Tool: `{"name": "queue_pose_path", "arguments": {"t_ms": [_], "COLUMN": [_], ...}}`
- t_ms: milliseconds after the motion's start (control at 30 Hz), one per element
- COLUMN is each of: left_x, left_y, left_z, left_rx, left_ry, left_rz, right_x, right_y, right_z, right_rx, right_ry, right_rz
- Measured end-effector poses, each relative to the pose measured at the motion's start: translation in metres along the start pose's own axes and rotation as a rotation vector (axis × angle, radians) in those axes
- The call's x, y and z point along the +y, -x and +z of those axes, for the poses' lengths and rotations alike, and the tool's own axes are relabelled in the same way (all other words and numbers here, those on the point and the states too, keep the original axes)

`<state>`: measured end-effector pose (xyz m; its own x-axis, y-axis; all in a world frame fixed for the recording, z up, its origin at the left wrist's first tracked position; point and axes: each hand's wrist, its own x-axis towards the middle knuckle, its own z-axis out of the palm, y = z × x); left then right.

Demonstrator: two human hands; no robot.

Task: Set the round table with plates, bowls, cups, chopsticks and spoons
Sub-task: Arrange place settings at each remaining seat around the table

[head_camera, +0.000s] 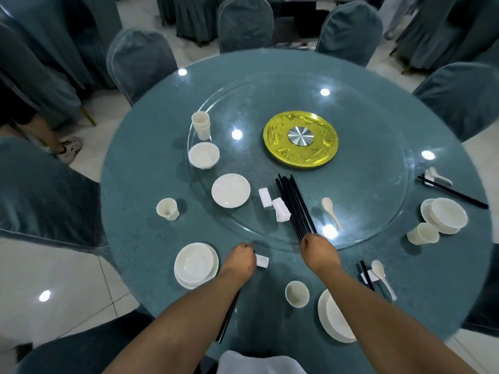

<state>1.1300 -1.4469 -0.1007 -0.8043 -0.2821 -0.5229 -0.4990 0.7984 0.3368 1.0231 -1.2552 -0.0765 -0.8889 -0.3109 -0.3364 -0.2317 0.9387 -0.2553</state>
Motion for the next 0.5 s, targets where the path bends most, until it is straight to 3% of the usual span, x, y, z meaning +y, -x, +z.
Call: {"name": "queue_pose_path", "arguments": {"t_ms": [233,500], "left_x": [0.036,0.043], "left_y": [-0.034,-0.092], "left_z": [-0.027,-0.037], "left_rx": [-0.051,-0.158], "left_ry": [-0.115,-0.252], "left_rz": [0.071,-0.011], "right_x": [0.022,0.063], "right_y": [-0.024,-0.052], "right_z": [-0.028,-0.043], "right_rx": [0.006,0.020], "right_ry": [-0.019,-0.033], "right_rz": [0.137,0.262]}}
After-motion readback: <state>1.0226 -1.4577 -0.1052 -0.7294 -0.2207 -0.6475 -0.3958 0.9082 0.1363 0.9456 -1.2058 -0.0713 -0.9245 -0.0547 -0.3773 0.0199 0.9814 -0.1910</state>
